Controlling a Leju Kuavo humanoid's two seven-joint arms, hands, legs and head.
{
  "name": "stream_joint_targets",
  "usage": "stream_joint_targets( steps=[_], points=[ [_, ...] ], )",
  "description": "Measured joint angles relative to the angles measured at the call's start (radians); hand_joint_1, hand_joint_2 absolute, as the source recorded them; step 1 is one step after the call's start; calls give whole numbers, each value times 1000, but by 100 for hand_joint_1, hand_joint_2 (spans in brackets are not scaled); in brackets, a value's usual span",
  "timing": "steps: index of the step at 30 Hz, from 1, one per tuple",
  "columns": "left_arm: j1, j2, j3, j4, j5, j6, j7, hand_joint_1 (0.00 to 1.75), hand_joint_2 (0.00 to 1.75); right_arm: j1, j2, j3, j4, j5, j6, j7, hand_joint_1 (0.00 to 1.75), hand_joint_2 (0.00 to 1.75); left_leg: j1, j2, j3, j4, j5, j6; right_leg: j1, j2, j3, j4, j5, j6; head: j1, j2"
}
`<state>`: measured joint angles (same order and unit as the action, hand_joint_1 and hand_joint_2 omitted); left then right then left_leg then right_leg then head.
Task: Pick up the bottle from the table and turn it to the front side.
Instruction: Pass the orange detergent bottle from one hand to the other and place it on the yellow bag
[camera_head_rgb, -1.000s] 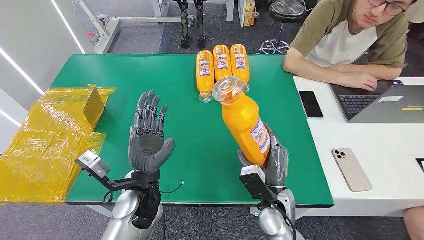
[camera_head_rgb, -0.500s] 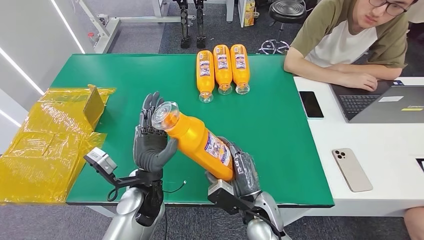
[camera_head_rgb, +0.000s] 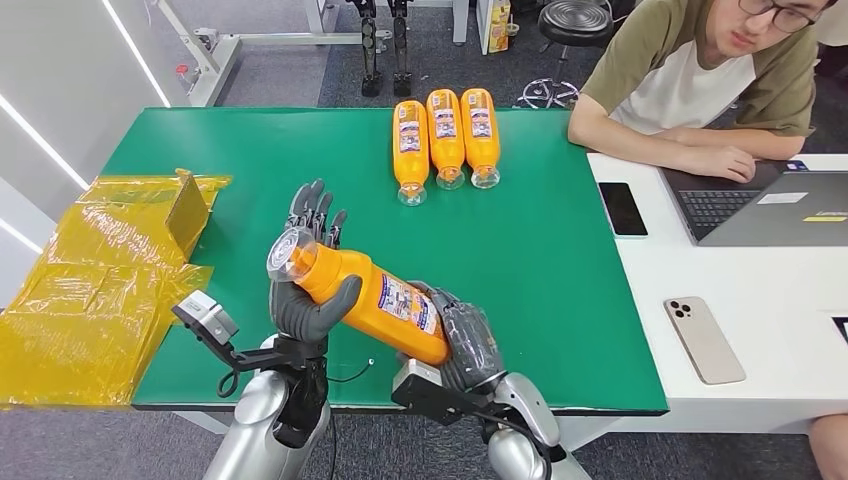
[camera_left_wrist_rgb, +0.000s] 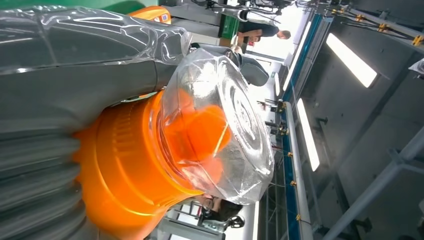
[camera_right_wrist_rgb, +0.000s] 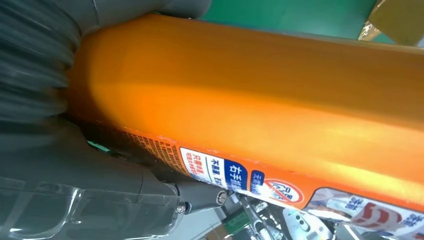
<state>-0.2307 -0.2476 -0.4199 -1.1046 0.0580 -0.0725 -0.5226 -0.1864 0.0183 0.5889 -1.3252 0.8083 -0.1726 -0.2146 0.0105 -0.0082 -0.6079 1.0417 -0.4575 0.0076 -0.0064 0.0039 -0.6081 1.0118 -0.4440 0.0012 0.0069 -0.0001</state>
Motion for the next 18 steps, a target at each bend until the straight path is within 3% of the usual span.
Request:
stream_joint_targets(
  steps=[1,2,5,6,18],
  points=[
    [0,0,0,0,-4,0,0,0,175,-2,0,0,2,7,4,1,175,175,0,0,0,0,0,0,0,0,0,0,0,0,0,0],
    [0,0,1,1,-8,-2,1,11,175,-4,0,0,3,15,9,2,175,175,0,0,0,0,0,0,0,0,0,0,0,0,0,0],
    [0,0,3,1,-23,-11,1,136,175,-10,0,-3,8,40,14,4,175,175,0,0,0,0,0,0,0,0,0,0,0,0,0,0],
    [0,0,3,1,-30,-16,1,169,175,-11,0,-4,9,46,14,4,175,175,0,0,0,0,0,0,0,0,0,0,0,0,0,0],
    [1,-13,9,1,-74,-63,-3,175,175,-11,0,-26,11,75,-4,2,175,175,0,0,0,0,0,0,0,0,0,0,0,0,0,0]
  ],
)
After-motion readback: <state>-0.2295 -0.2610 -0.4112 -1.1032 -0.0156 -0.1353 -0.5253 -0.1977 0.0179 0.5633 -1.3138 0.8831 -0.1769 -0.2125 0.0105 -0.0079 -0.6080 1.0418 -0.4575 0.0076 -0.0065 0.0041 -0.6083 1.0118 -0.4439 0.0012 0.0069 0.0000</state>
